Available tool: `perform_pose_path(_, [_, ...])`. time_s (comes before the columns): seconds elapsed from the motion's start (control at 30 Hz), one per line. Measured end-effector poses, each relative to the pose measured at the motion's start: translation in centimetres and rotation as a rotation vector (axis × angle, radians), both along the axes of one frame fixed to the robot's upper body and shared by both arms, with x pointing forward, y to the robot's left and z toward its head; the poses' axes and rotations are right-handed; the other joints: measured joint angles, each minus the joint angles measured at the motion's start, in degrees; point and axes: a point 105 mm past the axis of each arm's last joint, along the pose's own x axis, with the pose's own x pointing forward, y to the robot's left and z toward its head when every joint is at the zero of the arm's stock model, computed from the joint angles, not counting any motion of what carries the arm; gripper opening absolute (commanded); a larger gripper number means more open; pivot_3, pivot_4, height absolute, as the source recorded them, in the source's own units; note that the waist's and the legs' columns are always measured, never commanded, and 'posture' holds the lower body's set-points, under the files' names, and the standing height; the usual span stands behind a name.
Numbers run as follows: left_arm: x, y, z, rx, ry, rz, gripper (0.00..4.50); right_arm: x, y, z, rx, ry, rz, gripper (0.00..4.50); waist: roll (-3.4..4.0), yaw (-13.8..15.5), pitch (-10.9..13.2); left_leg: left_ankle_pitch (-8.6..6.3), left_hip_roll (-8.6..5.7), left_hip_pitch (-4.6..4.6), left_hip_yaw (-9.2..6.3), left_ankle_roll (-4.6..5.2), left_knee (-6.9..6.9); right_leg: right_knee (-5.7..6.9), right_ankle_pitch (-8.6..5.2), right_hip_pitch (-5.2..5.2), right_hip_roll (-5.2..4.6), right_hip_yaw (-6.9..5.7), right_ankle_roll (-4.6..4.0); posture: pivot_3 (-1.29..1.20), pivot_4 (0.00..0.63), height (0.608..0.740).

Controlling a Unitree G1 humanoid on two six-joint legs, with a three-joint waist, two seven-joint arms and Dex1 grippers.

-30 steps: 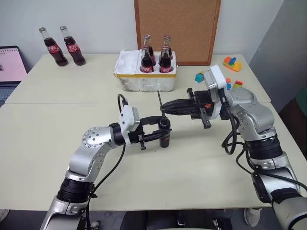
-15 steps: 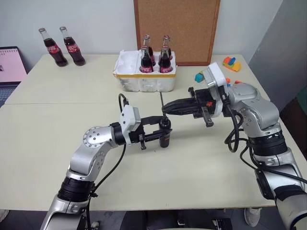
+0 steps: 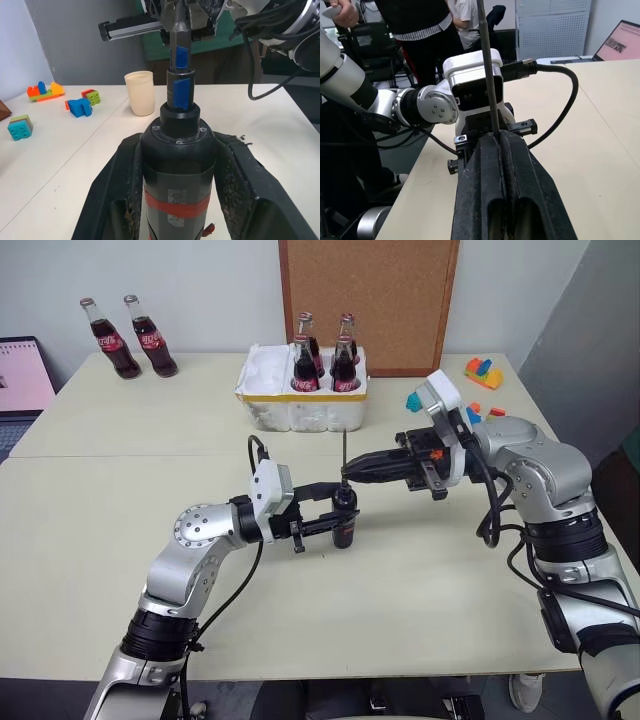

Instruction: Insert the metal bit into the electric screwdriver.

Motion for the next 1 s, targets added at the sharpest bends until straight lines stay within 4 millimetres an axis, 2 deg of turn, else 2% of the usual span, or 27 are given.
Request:
perform_pose_path(0.03, [0.0,0.0,0.0,0.0,0.0,0.0,1.64,0.0,0.0,0.0,0.001,0.0,-0.004,0.0,0.0,0.0,0.0,0.0,0.0,0.0,0.0,0.0,0.0,0.0,0.0,0.0,0.0,0.0,0.0,0.0,0.15,0.74])
perform_pose_path(0.07, [0.0,0.0,0.0,0.0,0.0,0.0,1.64,0.0,0.0,0.0,0.001,0.001,-0.005,0.4,0.0,0.0,0.0,0.0,0.0,0.0,0.0,0.0,0.0,0.0,0.0,0.0,0.0,-0.01,0.0,0.0,0.15,0.74])
perform_pose_path(0.13, [0.0,-0.1,0.0,0.0,-0.002,-0.003,1.64,0.0,0.0,-0.1,-0.001,0.012,-0.009,0.6,0.0,0.0,0.0,0.0,0.0,0.0,0.0,0.0,0.0,0.0,0.0,0.0,0.0,-0.01,0.0,0.0,0.15,0.74])
perform_pose_path(0.27, [0.0,-0.1,0.0,0.0,-0.004,-0.007,1.64,0.1,-0.2,-0.7,-0.004,0.039,-0.023,1.47,0.0,-0.02,0.01,0.0,0.0,-0.03,0.02,0.0,0.0,-0.01,0.0,-0.03,0.0,0.02,0.0,0.0,0.15,0.74])
perform_pose_path(0.43, [0.2,-0.2,0.1,-0.003,-0.001,-0.008,1.64,-0.1,-0.4,0.0,0.009,0.018,-0.029,2.53,0.0,-0.01,0.01,0.0,0.0,-0.04,0.01,0.0,-0.02,-0.03,0.0,-0.03,0.0,-0.01,0.0,0.0,0.15,0.74])
perform_pose_path(0.7, [0.3,-0.4,0.1,-0.008,0.003,-0.003,1.64,0.0,-2.2,0.7,0.031,0.012,-0.102,4.21,-0.01,0.02,0.02,0.0,-0.02,-0.07,0.01,0.0,-0.02,-0.06,0.0,-0.03,0.0,0.0,0.01,0.0,0.15,0.74])
perform_pose_path(0.77, [0.4,-0.5,0.2,-0.005,0.006,-0.001,1.64,-0.1,-2.8,0.4,0.026,0.014,-0.13,4.5,-0.01,0.04,0.02,0.0,-0.02,-0.1,0.0,0.0,-0.02,-0.07,-0.01,-0.04,0.0,-0.02,0.01,0.0,0.15,0.74])
perform_pose_path(1.0, [1.7,-0.9,0.7,0.032,-0.011,0.063,1.64,-0.9,-4.8,0.3,0.019,-0.026,-0.238,4.5,-0.06,0.04,0.05,0.0,-0.08,-0.14,-0.04,0.0,0.0,-0.08,0.0,-0.04,0.01,-0.08,0.02,0.0,0.15,0.74])
